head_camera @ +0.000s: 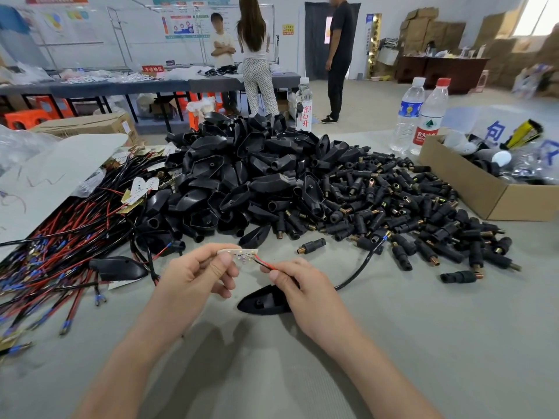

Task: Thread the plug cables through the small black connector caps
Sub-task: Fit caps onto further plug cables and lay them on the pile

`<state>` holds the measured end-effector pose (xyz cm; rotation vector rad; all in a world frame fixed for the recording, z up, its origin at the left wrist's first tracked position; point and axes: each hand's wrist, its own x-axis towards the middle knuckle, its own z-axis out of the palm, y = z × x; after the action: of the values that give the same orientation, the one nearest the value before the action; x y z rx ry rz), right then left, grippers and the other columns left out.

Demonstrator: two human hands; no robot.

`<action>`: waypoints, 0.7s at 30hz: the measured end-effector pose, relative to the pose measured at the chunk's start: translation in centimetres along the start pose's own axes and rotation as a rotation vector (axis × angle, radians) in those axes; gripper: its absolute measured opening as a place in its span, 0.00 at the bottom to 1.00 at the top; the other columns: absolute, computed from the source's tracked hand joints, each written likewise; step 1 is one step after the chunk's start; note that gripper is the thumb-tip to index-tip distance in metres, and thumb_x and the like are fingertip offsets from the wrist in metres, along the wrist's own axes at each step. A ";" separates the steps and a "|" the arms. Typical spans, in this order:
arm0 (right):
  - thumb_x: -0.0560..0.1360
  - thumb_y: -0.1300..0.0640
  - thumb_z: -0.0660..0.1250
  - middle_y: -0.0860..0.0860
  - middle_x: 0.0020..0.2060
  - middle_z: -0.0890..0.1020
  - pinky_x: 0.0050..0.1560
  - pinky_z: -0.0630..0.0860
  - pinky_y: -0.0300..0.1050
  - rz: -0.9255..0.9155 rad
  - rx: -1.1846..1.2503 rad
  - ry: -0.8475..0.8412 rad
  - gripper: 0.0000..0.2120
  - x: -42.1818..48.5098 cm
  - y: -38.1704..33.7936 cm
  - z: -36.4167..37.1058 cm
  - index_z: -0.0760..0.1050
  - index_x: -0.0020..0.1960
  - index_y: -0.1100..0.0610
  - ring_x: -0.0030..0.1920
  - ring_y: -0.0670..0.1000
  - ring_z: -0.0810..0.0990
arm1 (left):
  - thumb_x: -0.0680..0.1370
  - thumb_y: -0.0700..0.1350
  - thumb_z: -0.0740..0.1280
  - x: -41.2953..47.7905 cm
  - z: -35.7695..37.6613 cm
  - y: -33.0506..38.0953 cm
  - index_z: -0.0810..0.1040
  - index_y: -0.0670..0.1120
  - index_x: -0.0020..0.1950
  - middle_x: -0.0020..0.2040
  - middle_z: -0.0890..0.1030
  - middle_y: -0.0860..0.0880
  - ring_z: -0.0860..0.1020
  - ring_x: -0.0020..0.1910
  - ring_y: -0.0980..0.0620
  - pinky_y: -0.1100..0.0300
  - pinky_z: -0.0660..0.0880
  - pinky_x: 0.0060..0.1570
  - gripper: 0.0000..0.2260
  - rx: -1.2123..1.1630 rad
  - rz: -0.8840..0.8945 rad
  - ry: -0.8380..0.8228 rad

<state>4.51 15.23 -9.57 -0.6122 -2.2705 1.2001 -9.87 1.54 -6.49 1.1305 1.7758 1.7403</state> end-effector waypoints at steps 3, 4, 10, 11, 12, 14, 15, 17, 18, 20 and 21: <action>0.82 0.52 0.64 0.46 0.42 0.75 0.47 0.69 0.36 0.025 0.069 0.017 0.10 0.1 -0.1 -0.1 0.82 0.55 0.41 0.46 0.43 0.75 | 0.77 0.56 0.68 -0.1 0.1 0.2 0.85 0.50 0.51 0.42 0.82 0.44 0.80 0.39 0.48 0.58 0.80 0.38 0.13 -0.067 -0.044 -0.038; 0.81 0.52 0.65 0.44 0.42 0.75 0.44 0.68 0.34 0.039 0.100 0.022 0.11 0.1 -0.2 -0.2 0.82 0.52 0.37 0.45 0.42 0.75 | 0.75 0.59 0.69 -0.1 0.1 0.2 0.86 0.49 0.50 0.42 0.82 0.44 0.80 0.39 0.47 0.58 0.80 0.38 0.15 -0.077 -0.058 -0.034; 0.79 0.52 0.69 0.42 0.45 0.79 0.45 0.69 0.30 0.069 0.103 0.074 0.09 0.2 -0.3 -0.8 0.83 0.47 0.39 0.47 0.39 0.77 | 0.79 0.44 0.70 0.2 0.0 -0.9 0.85 0.56 0.47 0.36 0.83 0.45 0.81 0.34 0.49 0.58 0.80 0.41 0.07 0.104 -0.084 0.010; 0.79 0.53 0.69 0.43 0.46 0.79 0.46 0.70 0.32 0.073 0.090 0.079 0.08 0.3 -0.2 -0.8 0.83 0.48 0.40 0.47 0.40 0.77 | 0.79 0.43 0.70 0.1 0.0 -1.1 0.85 0.59 0.47 0.35 0.83 0.46 0.81 0.34 0.51 0.61 0.79 0.42 0.09 0.153 -0.081 0.005; 0.79 0.53 0.69 0.44 0.47 0.79 0.48 0.72 0.34 0.073 0.066 0.079 0.08 0.2 -0.1 -0.8 0.84 0.50 0.41 0.48 0.40 0.77 | 0.79 0.43 0.70 0.0 -0.1 -1.3 0.84 0.60 0.47 0.34 0.83 0.47 0.80 0.33 0.53 0.65 0.78 0.41 0.11 0.192 -0.073 0.004; 0.79 0.54 0.68 0.44 0.46 0.78 0.49 0.72 0.35 0.058 0.011 0.076 0.08 0.2 -0.1 -0.8 0.84 0.51 0.42 0.47 0.41 0.76 | 0.79 0.43 0.70 -0.1 -0.1 -1.4 0.83 0.63 0.48 0.32 0.81 0.48 0.78 0.31 0.58 0.71 0.74 0.37 0.12 0.273 -0.049 0.008; 0.79 0.54 0.68 0.44 0.46 0.78 0.48 0.72 0.35 0.049 -0.007 0.077 0.08 0.1 -0.1 -0.8 0.84 0.52 0.42 0.47 0.41 0.76 | 0.78 0.44 0.70 -0.1 -0.1 -1.5 0.82 0.64 0.48 0.32 0.80 0.47 0.76 0.30 0.59 0.71 0.72 0.35 0.12 0.312 -0.038 0.013; 0.79 0.53 0.68 0.44 0.46 0.78 0.48 0.72 0.35 0.042 -0.016 0.080 0.08 0.1 -0.1 -0.8 0.84 0.52 0.42 0.47 0.42 0.76 | 0.78 0.46 0.70 0.0 0.0 -1.7 0.82 0.66 0.49 0.31 0.79 0.46 0.72 0.29 0.58 0.69 0.69 0.33 0.12 0.366 -0.015 0.028; 0.79 0.53 0.68 0.44 0.46 0.78 0.48 0.72 0.34 0.040 -0.016 0.081 0.08 0.1 -0.1 -0.8 0.84 0.52 0.42 0.47 0.42 0.76 | 0.78 0.46 0.70 0.0 0.1 -1.9 0.81 0.66 0.49 0.31 0.77 0.46 0.71 0.29 0.57 0.65 0.69 0.33 0.12 0.378 -0.005 0.036; 0.80 0.53 0.68 0.43 0.47 0.78 0.47 0.71 0.33 0.037 -0.024 0.077 0.08 0.1 -0.1 -0.8 0.84 0.53 0.43 0.47 0.41 0.76 | 0.78 0.46 0.70 0.1 0.2 -1.9 0.81 0.67 0.50 0.31 0.76 0.46 0.69 0.29 0.55 0.60 0.69 0.34 0.12 0.396 0.015 0.051; 0.80 0.53 0.67 0.43 0.47 0.78 0.47 0.70 0.32 0.035 -0.029 0.070 0.08 0.1 -0.1 -0.9 0.83 0.54 0.43 0.48 0.41 0.76 | 0.78 0.46 0.70 0.1 0.3 -1.9 0.81 0.66 0.50 0.30 0.75 0.46 0.69 0.29 0.55 0.58 0.69 0.34 0.12 0.403 0.021 0.053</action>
<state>4.97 15.78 -8.98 -0.6966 -2.2308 1.1454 -10.19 2.01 -8.37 1.2674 2.2215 1.4717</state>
